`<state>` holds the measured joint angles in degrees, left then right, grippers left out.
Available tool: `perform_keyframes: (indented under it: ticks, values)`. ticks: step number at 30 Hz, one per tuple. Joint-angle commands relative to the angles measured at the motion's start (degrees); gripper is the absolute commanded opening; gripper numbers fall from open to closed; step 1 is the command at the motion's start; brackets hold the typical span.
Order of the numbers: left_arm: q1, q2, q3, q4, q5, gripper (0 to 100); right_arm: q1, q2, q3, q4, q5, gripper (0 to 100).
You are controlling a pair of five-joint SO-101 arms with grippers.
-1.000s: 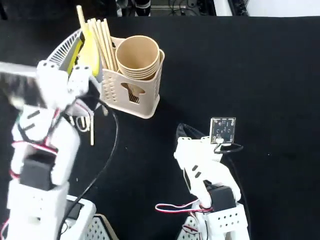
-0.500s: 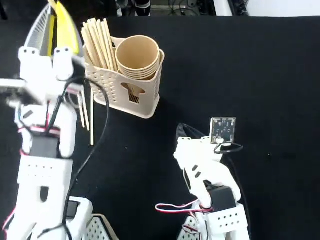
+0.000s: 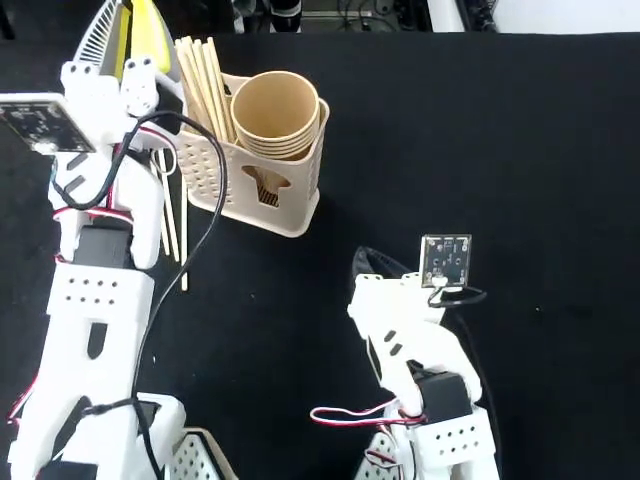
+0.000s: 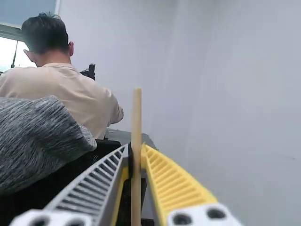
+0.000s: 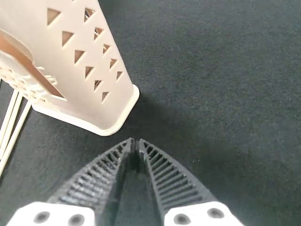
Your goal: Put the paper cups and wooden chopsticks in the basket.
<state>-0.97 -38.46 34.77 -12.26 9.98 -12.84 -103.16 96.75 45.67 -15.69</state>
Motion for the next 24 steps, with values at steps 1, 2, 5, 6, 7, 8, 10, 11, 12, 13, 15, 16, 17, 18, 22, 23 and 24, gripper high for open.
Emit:
perform_keyframes:
  ticks: [1, 2, 5, 6, 7, 8, 10, 11, 12, 13, 15, 16, 17, 18, 22, 23, 24]
  values:
    - [-0.31, 0.35, -0.31, -2.37, 0.09, 3, -0.62, -2.95, -0.13, 0.00, -0.62, 1.2]
    - [-0.22, 0.35, 0.75, -4.04, 0.09, 3, -0.62, -2.95, -0.13, 0.00, -0.62, 1.2]
    - [0.04, 0.09, 3.47, -7.38, 0.09, 3, -0.62, -2.95, -0.13, 0.00, -0.62, 1.2]
    - [0.13, -0.18, 3.91, -7.21, 0.09, 3, -0.62, -2.95, -0.13, 0.00, -0.62, 1.2]
    - [0.75, -0.18, 4.62, -7.21, 0.09, 3, -0.53, -2.95, -0.13, -0.09, -0.62, 1.2]
    - [1.19, -0.18, 5.14, -7.12, 0.09, 3, -0.53, -2.95, -0.13, -0.09, -0.62, 1.2]
    - [1.54, -0.18, 5.58, -4.40, 0.09, 3, -0.53, -2.95, -0.13, -0.09, -0.62, 1.2]
    - [1.80, -0.18, 5.14, -2.02, 0.09, 3, -0.53, -2.95, -0.13, -0.09, -0.62, 1.2]
    - [2.68, -0.09, 4.35, 0.26, 0.09, 6, -0.53, -2.95, -0.13, -0.09, -0.62, 1.2]
    - [3.74, 0.26, 3.82, 2.64, 0.09, 10, -0.53, -2.95, -0.13, -0.09, -0.62, 1.2]
    - [4.53, 0.00, 3.65, 7.91, 0.62, 18, -0.53, -2.95, -0.13, -0.09, -0.62, 1.2]
    - [4.53, -0.18, 3.30, 10.55, 0.62, 20, -0.53, -2.95, -0.13, -0.09, -0.62, 1.2]
    - [4.79, -0.26, 2.95, 12.48, 0.62, 20, -0.53, -2.95, -0.13, -0.09, -0.62, 1.2]
    - [4.88, -0.26, 1.98, 14.24, 0.53, 20, -0.53, -2.95, -0.13, -0.09, -0.62, 1.2]
    - [4.53, -0.26, -4.09, 23.38, 0.53, 20, -0.53, -2.95, -0.13, -0.09, -0.62, 1.2]
    - [4.53, -0.26, -6.02, 26.37, 0.44, 20, -0.53, -2.95, -0.13, -0.09, -0.62, 1.2]
    - [4.44, -0.26, -8.13, 29.45, 0.18, 20, -0.53, -2.95, -0.13, -0.09, -0.62, 1.2]
